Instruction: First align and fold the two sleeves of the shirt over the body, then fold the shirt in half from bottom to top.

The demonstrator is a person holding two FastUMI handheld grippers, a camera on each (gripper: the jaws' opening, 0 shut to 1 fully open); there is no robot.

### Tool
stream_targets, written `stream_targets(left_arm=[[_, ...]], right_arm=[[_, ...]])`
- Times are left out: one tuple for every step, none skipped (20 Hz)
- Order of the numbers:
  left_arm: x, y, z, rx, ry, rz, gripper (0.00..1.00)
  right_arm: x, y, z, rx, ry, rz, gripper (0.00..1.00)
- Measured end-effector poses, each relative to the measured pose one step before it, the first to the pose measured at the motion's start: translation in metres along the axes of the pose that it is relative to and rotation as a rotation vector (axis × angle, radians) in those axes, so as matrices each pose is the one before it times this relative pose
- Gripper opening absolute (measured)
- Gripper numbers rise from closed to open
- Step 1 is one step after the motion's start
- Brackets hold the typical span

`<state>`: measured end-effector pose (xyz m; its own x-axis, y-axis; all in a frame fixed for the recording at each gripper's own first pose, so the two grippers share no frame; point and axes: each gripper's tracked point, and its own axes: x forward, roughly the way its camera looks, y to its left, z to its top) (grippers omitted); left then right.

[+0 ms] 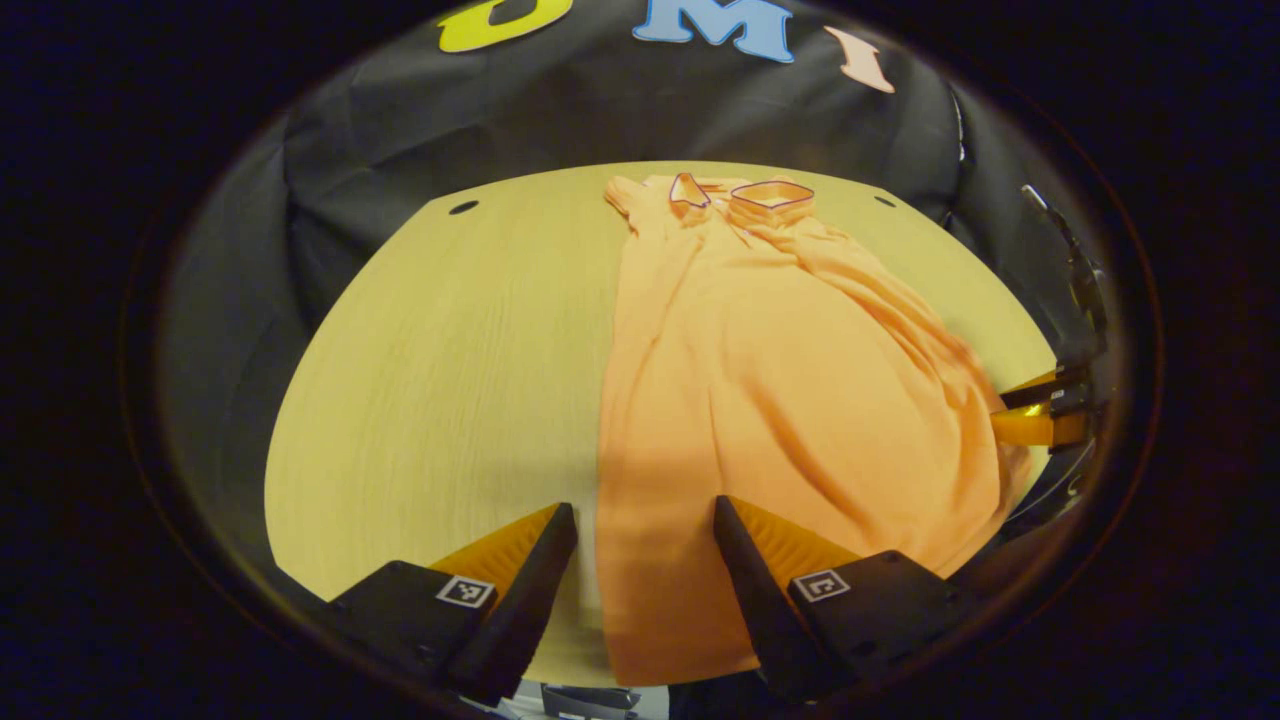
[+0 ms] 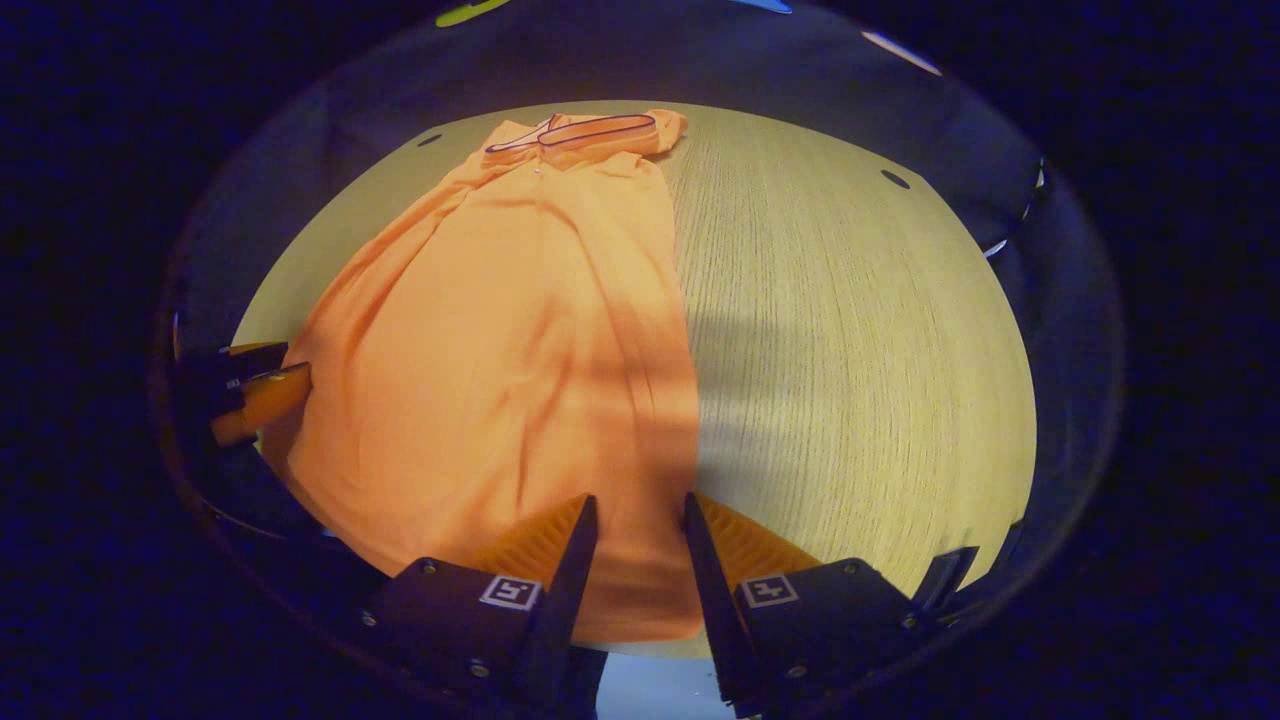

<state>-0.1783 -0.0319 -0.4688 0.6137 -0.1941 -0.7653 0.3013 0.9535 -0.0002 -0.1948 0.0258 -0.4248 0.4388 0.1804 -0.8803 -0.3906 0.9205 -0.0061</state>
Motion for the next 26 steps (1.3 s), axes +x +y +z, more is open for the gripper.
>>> stream_targets(left_arm=[[-0.00019, -0.00124, 0.00045, 0.00701, -0.00183, -0.01212, 0.85], [0.00051, -0.0021, 0.00119, 0.00653, 0.00452, -0.00289, 0.84], [0.00173, -0.001, 0.00169, 0.00596, -0.00468, -0.00541, 0.76], [0.00136, -0.00042, -0.00035, 0.00104, 0.00461, 0.00085, 0.73], [-0.00019, 0.00026, 0.0022, -0.00199, -0.00282, 0.00042, 0.61], [0.00132, 0.001, 0.00067, -0.0018, -0.00237, 0.009, 0.57], [0.0006, 0.00015, 0.00053, -0.00807, 0.00506, 0.00694, 0.37], [-0.00006, -0.00052, 0.00105, 0.00034, 0.00076, 0.00241, 0.36], [0.00085, -0.00027, -0.00135, 0.00982, -0.00149, 0.0028, 0.36], [0.00076, 0.0001, 0.00148, -0.00366, 0.00564, 0.00407, 0.12], [-0.00026, 0.00031, 0.00102, 0.00352, 0.00006, 0.00507, 0.12], [-0.00035, -0.00071, 0.00016, 0.00666, -0.00034, 0.00005, 0.12], [0.00099, 0.00007, 0.00156, 0.00451, 0.00654, -0.00048, 0.08], [-0.00001, 0.00031, 0.00084, -0.00263, 0.00675, -0.00025, 0.08], [-0.00036, 0.00037, 0.00112, -0.00245, 0.002, -0.00032, 0.06], [0.00227, 0.00265, 0.00389, 0.00064, 0.00073, -0.00058, 0.06], [0.00023, 0.00264, 0.00774, 0.0015, -0.00767, 0.00301, 0.06], [0.00118, 0.00351, 0.01053, 0.00018, -0.01467, 0.00426, 0.06], [0.00212, 0.0034, 0.01308, 0.00061, -0.01697, 0.00399, 0.08], [0.00289, 0.0028, 0.01368, 0.00158, -0.01609, 0.00142, 0.08], [0.0046, 0.00285, 0.01447, 0.00241, -0.01788, 0.00006, 0.06], [0.00356, 0.00214, 0.01279, 0.00981, -0.01444, -0.00139, 0.06], [0.00504, 0.00301, 0.01453, 0.01177, -0.01579, 0.00374, 0.06], [0.00628, 0.00244, 0.01541, 0.00695, -0.01621, -0.00377, 0.06], [0.00686, 0.00167, 0.01508, 0.0011, -0.01791, -0.00421, 0.06], [0.00739, 0.00195, 0.01501, -0.00221, -0.0167, -0.00671, 0.06]], right_arm=[[0.00014, 0.00103, 0.00436, 0.00098, -0.00047, -0.00263, 0.55], [-0.00118, -0.00012, -0.00025, -0.00768, 0.00328, -0.0016, 0.36], [0.00128, 0.00029, -0.00017, -0.00823, 0.00423, 0.00047, 0.36], [0.00002, -0.00006, 0.00005, 0.00386, 0.0083, 0.00015, 0.36], [-0.00027, -0.00068, 0.00005, 0.00773, 0.01012, 0.00007, 0.36], [-0.00011, 0.0, 0.00045, 0.00221, 0.01196, -0.00007, 0.36], [-0.00421, 0.00212, 0.00229, 0.00042, -0.00827, 0.00374, 0.35], [0.00861, -0.0002, -0.00022, 0.01569, 0.00828, -0.00921, 0.29], [-0.00429, -0.00077, 0.00136, -0.00787, -0.00478, -0.00535, 0.01], [0.00047, 0.001, -0.00118, -0.01637, 0.00753, -0.00004, 0.01], [-0.00027, 0.00057, 0.00108, -0.0121, -0.00131, 0.001, 0.01], [-0.00031, -0.00034, 0.0001, -0.00462, -0.00146, 0.00084, 0.01], [-0.00027, -0.00082, 0.00018, 0.00497, 0.00326, -0.00094, 0.01], [0.00038, 0.00064, 0.00066, 0.00512, 0.00236, 0.00069, 0.01], [-0.00137, 0.00104, 0.00084, 0.00749, 0.00471, 0.00641, 0.01], [-0.00134, 0.00076, 0.00334, 0.01041, -0.00386, 0.00364, 0.01], [-0.00054, 0.00119, 0.00435, 0.01126, -0.00511, 0.00878, 0.01], [-0.0018, 0.00128, 0.00579, 0.00545, -0.00845, 0.00742, 0.01], [-0.00159, -0.001, 0.00894, 0.0011, -0.01487, 0.00208, 0.01], [-0.00121, -0.00124, 0.0106, 0.00078, -0.01686, 0.00124, 0.01], [-0.00006, 0.00008, 0.01196, 0.00451, -0.02075, 0.00257, 0.01], [0.00001, -0.00019, 0.01296, 0.00707, -0.02009, 0.00403, 0.01], [0.00005, -0.00137, 0.0135, 0.00658, -0.02007, 0.00292, 0.01], [0.00081, -0.00076, 0.01484, 0.00483, -0.02225, 0.00228, 0.01], [0.00247, -0.00145, 0.01412, 0.00231, -0.02118, 0.00015, 0.01], [0.00232, -0.00192, 0.01432, 0.00053, -0.01946, -0.00016, 0.01]])
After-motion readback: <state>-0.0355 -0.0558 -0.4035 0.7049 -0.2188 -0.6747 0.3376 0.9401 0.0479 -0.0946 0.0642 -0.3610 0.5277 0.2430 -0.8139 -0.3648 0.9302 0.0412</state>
